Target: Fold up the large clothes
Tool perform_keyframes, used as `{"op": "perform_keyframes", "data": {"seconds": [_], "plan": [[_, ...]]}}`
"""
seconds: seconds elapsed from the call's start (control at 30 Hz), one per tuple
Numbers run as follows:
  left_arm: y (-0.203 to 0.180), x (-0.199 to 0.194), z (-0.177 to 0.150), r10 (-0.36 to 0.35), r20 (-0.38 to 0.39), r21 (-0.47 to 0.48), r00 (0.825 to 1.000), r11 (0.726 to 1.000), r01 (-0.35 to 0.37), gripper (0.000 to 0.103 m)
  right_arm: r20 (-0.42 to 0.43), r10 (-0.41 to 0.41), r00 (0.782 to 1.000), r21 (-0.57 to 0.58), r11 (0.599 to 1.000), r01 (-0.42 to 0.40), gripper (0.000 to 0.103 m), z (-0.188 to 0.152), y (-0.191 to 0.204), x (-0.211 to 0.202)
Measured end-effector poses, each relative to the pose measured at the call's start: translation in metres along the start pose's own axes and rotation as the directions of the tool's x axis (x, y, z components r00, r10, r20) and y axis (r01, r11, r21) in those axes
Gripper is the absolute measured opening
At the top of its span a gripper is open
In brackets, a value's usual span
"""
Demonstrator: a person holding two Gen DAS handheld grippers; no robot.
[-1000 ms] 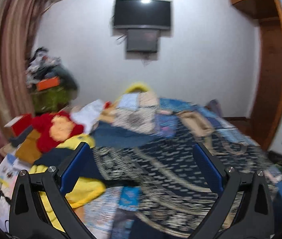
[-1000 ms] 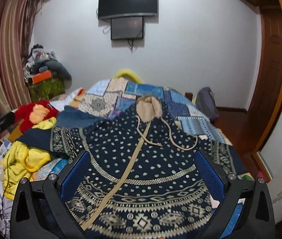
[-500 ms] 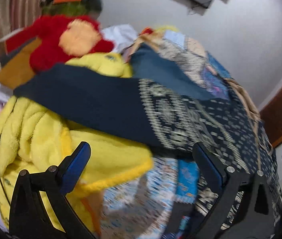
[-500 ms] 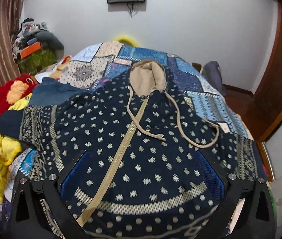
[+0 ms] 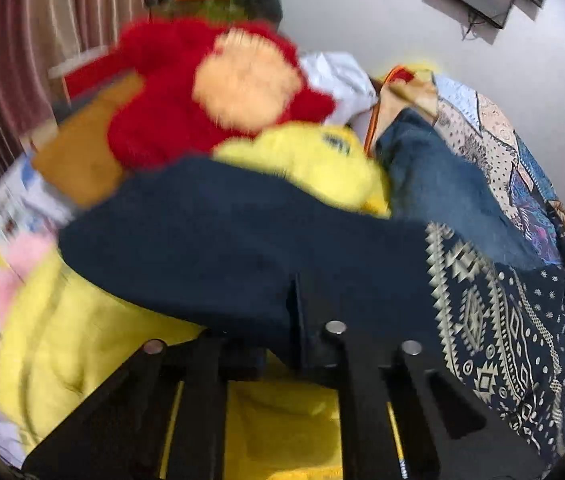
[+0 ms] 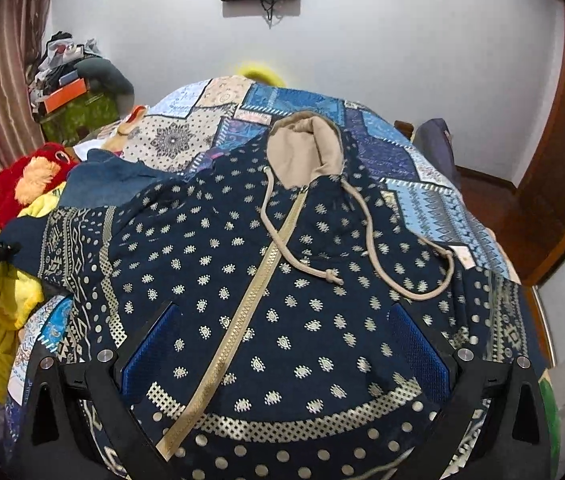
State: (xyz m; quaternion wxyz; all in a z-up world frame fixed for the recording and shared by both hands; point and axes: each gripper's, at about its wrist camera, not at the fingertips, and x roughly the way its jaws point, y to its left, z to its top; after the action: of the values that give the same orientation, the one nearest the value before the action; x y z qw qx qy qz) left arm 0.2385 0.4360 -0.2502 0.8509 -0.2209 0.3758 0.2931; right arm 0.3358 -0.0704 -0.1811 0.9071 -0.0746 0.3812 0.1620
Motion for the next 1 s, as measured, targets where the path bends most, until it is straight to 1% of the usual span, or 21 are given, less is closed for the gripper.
{"op": "perform_keyframes", "data": {"seconds": [0.07, 0.13, 0.2, 0.23, 0.27, 0.33, 0.37, 0.4, 0.43, 0.5, 0.57, 0.6, 0.63, 0.67, 0.7, 0.73, 0.77, 0.83, 0.93, 0.97, 1.0], "plan": [[-0.017, -0.019, 0.01, 0.014, 0.052, 0.058, 0.999, 0.998, -0.017, 0.005, 0.016, 0.002, 1.0, 0.002, 1.0, -0.002, 0.103, -0.001, -0.002, -0.011], [-0.036, -0.036, 0.02, -0.006, 0.093, 0.111, 0.996, 0.994, -0.005, 0.002, 0.037, 0.01, 0.999, 0.006, 1.0, -0.01, 0.103, -0.002, -0.005, -0.026], [-0.069, -0.063, 0.032, -0.043, 0.15, 0.182, 0.988, 0.983, 0.015, 0.002, 0.061, 0.011, 0.998, 0.012, 1.0, -0.012, 0.103, -0.003, -0.009, -0.043], [-0.09, -0.077, 0.036, -0.045, 0.175, 0.221, 0.984, 0.975, 0.005, 0.002, 0.069, 0.012, 0.998, 0.015, 1.0, -0.013, 0.103, -0.004, -0.011, -0.05], [-0.105, -0.085, 0.037, -0.06, 0.191, 0.243, 0.98, 0.97, 0.012, 0.002, 0.077, 0.012, 0.997, 0.017, 1.0, -0.013, 0.103, -0.005, -0.013, -0.055], [-0.143, -0.107, 0.037, -0.141, 0.214, 0.29, 0.966, 0.954, 0.075, 0.002, 0.096, 0.006, 0.995, 0.022, 1.0, -0.009, 0.103, -0.007, -0.019, -0.068], [-0.168, -0.118, 0.034, -0.192, 0.216, 0.322, 0.957, 0.94, 0.116, 0.002, 0.103, 0.004, 0.995, 0.026, 1.0, -0.006, 0.103, -0.009, -0.023, -0.074], [-0.189, -0.125, 0.032, -0.229, 0.212, 0.349, 0.95, 0.926, 0.145, 0.002, 0.111, 0.0, 0.994, 0.034, 0.999, -0.004, 0.103, -0.01, -0.029, -0.083], [-0.215, -0.132, 0.026, -0.278, 0.202, 0.388, 0.939, 0.903, 0.184, 0.002, 0.119, -0.001, 0.993, 0.039, 0.999, -0.004, 0.103, -0.012, -0.033, -0.09], [-0.256, -0.138, 0.016, -0.345, 0.163, 0.441, 0.924, 0.864, 0.245, 0.002, 0.134, -0.005, 0.991, 0.051, 0.999, -0.002, 0.103, -0.016, -0.043, -0.102], [-0.296, -0.141, -0.004, -0.402, 0.104, 0.488, 0.91, 0.818, 0.305, 0.002, 0.147, -0.018, 0.989, 0.066, 0.998, 0.008, 0.103, -0.022, -0.056, -0.116], [-0.316, -0.14, -0.018, -0.424, 0.063, 0.506, 0.903, 0.794, 0.338, 0.002, 0.148, -0.025, 0.989, 0.072, 0.997, 0.014, 0.103, -0.025, -0.062, -0.12], [-0.336, -0.137, -0.032, -0.451, 0.005, 0.517, 0.893, 0.765, 0.384, 0.002, 0.148, -0.031, 0.988, 0.079, 0.997, 0.02, 0.103, -0.028, -0.069, -0.124], [-0.348, -0.135, -0.042, -0.463, -0.03, 0.522, 0.886, 0.748, 0.409, 0.002, 0.147, -0.038, 0.988, 0.087, 0.996, 0.025, 0.103, -0.031, -0.076, -0.128], [-0.364, -0.13, -0.058, -0.472, -0.081, 0.534, 0.878, 0.723, 0.438, 0.002, 0.143, -0.043, 0.989, 0.097, 0.995, 0.029, 0.103, -0.035, -0.084, -0.132], [-0.377, -0.127, -0.071, -0.471, -0.111, 0.542, 0.875, 0.709, 0.451, 0.002, 0.137, -0.048, 0.989, 0.104, 0.994, 0.034, 0.103, -0.039, -0.092, -0.135], [-0.394, -0.121, -0.09, -0.463, -0.159, 0.548, 0.872, 0.693, 0.468, 0.002, 0.133, -0.05, 0.99, 0.108, 0.993, 0.036, 0.103, -0.042, -0.098, -0.136], [-0.417, -0.111, -0.122, -0.437, -0.235, 0.561, 0.868, 0.668, 0.489, 0.002, 0.129, -0.065, 0.99, 0.109, 0.993, 0.051, 0.103, -0.052, -0.111, -0.138], [-0.433, -0.102, -0.158, -0.401, -0.282, 0.599, 0.871, 0.636, 0.487, 0.002, 0.108, -0.103, 0.989, 0.108, 0.99, 0.091, 0.103, -0.062, -0.126, -0.136], [-0.438, -0.1, -0.168, -0.384, -0.305, 0.605, 0.871, 0.629, 0.489, 0.002, 0.099, -0.105, 0.989, 0.109, 0.99, 0.094, 0.103, -0.065, -0.127, -0.135], [-0.44, -0.096, -0.177, -0.364, -0.338, 0.605, 0.868, 0.622, 0.497, 0.002, 0.086, -0.101, 0.991, 0.112, 0.989, 0.092, 0.103, -0.067, -0.131, -0.133]]}}
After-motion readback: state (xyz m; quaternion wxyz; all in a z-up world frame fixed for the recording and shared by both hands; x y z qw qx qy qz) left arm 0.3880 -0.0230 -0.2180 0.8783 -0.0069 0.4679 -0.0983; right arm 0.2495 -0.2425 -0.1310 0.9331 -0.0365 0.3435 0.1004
